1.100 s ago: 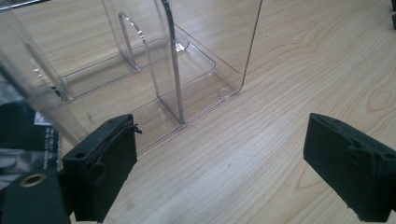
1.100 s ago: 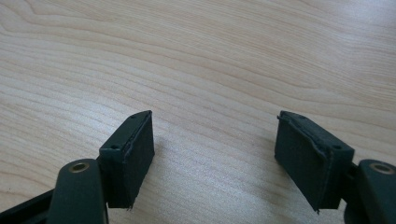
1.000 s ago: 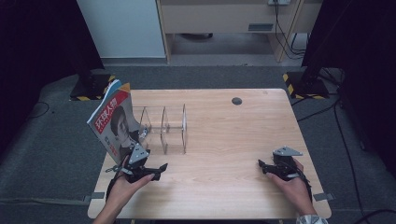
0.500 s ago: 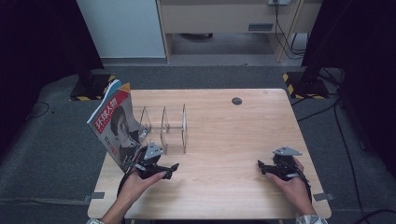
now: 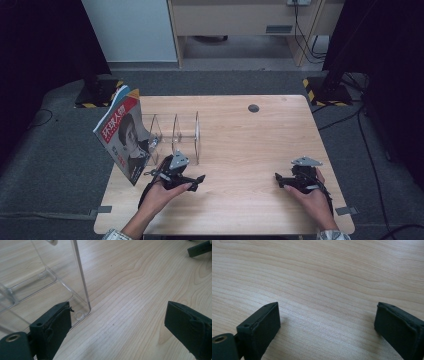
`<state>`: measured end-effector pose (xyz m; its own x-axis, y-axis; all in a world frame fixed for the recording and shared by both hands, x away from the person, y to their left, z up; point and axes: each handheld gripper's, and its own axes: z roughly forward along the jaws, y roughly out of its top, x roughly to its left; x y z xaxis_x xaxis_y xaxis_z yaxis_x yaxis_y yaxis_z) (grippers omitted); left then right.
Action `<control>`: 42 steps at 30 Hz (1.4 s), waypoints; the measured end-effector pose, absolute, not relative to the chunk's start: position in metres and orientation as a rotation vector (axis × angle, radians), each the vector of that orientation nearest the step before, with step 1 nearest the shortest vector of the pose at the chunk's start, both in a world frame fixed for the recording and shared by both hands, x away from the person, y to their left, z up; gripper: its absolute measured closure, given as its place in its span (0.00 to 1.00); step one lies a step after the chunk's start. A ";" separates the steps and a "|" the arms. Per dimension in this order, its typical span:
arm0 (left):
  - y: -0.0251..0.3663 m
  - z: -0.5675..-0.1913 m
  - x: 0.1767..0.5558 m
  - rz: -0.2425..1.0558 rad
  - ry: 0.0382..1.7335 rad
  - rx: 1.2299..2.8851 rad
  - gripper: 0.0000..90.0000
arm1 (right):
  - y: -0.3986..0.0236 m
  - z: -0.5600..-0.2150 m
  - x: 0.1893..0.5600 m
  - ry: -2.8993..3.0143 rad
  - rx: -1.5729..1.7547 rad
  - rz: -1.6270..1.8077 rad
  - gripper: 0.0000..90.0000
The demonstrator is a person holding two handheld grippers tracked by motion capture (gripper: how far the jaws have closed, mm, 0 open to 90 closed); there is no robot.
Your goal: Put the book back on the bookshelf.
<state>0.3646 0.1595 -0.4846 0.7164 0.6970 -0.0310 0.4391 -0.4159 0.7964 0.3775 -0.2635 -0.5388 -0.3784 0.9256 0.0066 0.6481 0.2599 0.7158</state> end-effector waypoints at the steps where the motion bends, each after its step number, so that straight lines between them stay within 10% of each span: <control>1: 0.159 -0.485 0.365 0.388 0.862 2.076 0.07 | -0.264 -0.539 0.378 2.121 1.428 0.899 0.07; 42: 0.095 -0.494 0.367 0.295 0.747 2.129 0.05 | -0.264 -0.539 0.377 2.121 1.429 0.893 0.06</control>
<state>0.3675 0.0946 -0.4944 0.7947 0.6050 -0.0506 0.4078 -0.4701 0.7827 0.3768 -0.2637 -0.5390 -0.3770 0.9262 0.0039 0.6501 0.2616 0.7134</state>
